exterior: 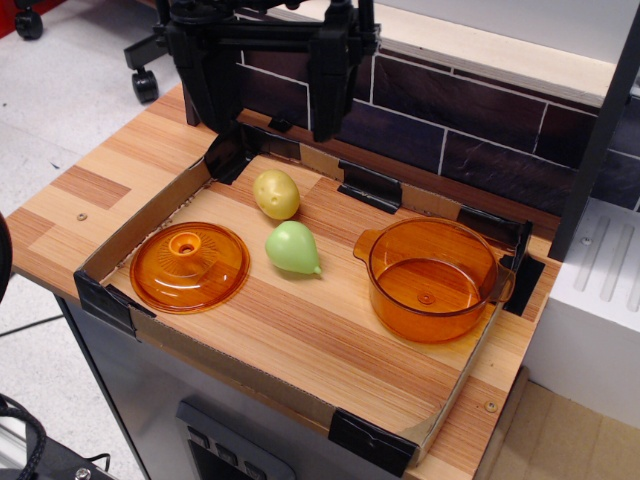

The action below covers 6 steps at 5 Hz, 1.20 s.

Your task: Put lid on pot

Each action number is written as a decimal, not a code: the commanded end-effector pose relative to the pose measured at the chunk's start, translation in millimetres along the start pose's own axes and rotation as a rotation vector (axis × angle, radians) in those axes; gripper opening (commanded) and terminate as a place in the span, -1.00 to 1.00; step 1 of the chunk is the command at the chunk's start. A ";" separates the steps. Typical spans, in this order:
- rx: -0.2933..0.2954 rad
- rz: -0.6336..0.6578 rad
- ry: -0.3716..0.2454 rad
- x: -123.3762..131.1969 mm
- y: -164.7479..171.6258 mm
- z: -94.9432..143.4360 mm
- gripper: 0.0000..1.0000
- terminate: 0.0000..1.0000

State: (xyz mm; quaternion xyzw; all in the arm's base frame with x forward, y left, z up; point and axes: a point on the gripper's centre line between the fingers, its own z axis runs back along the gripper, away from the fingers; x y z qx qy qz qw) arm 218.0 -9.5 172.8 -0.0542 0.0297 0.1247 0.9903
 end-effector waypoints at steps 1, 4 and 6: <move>0.000 0.000 0.000 0.0 0.0 0.0 1.00 -1.00; 0.009 -0.118 -0.154 18.5 49.6 -7.2 1.00 -1.00; 0.079 -0.141 -0.101 47.7 89.8 -41.6 1.00 -1.00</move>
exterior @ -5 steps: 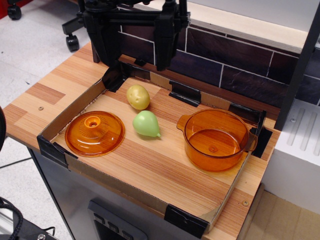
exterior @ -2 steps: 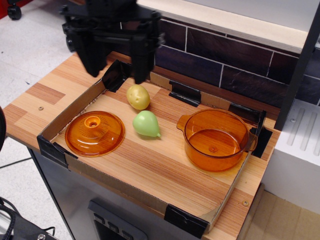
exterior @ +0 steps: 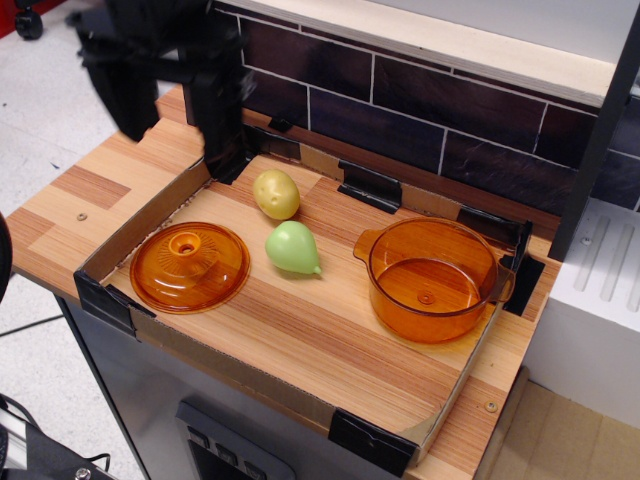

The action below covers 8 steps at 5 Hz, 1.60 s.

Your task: Put lid on pot

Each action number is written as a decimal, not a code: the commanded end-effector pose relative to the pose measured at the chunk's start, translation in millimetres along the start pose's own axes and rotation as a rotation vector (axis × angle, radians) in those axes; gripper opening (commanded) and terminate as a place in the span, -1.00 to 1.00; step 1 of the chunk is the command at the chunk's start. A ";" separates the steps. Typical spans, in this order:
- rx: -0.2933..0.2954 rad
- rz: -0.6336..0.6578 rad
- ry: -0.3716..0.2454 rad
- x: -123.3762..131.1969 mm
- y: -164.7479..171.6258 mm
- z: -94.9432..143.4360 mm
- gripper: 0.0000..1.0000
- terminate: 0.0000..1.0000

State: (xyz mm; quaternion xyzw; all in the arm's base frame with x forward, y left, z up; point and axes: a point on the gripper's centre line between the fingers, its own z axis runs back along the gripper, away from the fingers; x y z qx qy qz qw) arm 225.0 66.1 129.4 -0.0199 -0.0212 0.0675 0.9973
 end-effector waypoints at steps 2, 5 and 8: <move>0.035 -0.073 -0.020 26.6 33.9 -36.4 1.00 -1.00; 0.034 -0.087 -0.018 17.9 31.7 -89.9 1.00 -1.00; 0.035 -0.102 -0.034 6.4 28.1 -98.5 1.00 -1.00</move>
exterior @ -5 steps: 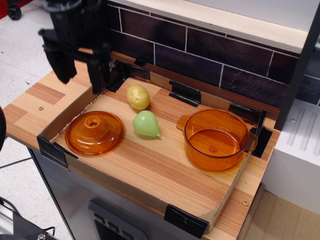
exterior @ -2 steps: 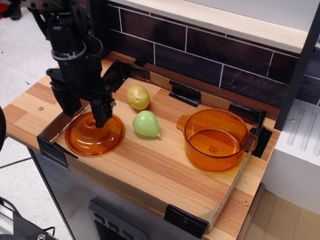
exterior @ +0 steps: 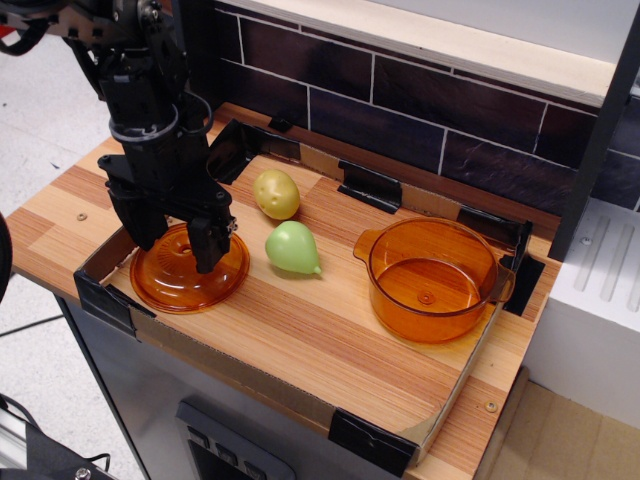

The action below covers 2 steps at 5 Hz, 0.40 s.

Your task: Put lid on pot

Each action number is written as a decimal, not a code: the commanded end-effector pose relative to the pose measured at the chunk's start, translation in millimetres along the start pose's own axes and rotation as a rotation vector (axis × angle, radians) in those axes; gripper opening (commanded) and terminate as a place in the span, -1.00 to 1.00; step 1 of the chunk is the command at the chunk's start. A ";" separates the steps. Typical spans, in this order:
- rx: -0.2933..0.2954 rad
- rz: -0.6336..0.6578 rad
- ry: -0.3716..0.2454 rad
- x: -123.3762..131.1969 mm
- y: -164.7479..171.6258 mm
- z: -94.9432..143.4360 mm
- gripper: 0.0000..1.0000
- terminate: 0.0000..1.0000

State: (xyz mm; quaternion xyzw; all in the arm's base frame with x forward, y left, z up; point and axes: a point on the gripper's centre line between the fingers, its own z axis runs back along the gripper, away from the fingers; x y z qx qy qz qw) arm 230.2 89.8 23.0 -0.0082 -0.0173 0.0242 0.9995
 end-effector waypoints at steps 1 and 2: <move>0.026 -0.010 -0.023 0.4 0.3 -0.3 1.00 -1.00; 0.029 0.014 -0.029 5.3 1.7 -1.0 1.00 -1.00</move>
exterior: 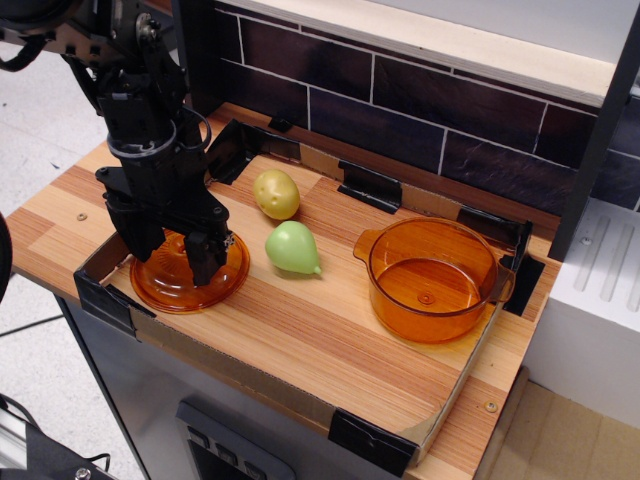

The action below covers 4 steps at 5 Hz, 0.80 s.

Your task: Put lid on pot

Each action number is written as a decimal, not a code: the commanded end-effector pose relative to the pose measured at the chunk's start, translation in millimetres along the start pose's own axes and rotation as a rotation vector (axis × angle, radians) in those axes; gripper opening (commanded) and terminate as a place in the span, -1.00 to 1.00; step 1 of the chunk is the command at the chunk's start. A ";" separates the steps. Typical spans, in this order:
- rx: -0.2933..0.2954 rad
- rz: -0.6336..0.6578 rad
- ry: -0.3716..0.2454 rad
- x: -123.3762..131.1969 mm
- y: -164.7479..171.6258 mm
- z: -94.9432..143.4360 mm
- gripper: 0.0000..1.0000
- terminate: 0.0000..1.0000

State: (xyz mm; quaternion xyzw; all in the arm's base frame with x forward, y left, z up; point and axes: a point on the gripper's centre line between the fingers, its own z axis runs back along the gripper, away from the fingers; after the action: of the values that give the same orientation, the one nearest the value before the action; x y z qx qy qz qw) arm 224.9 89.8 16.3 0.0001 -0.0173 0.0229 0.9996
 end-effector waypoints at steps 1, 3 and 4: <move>0.013 0.034 -0.017 15.0 2.3 5.6 1.00 -1.00; 0.041 0.041 -0.026 24.6 10.5 15.5 -1.00 -1.00; 0.074 0.033 -0.022 22.4 10.8 22.9 -1.00 -1.00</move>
State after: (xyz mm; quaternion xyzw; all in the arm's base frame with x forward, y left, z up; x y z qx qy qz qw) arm 234.1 95.9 23.0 0.0225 0.0078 0.0362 0.9991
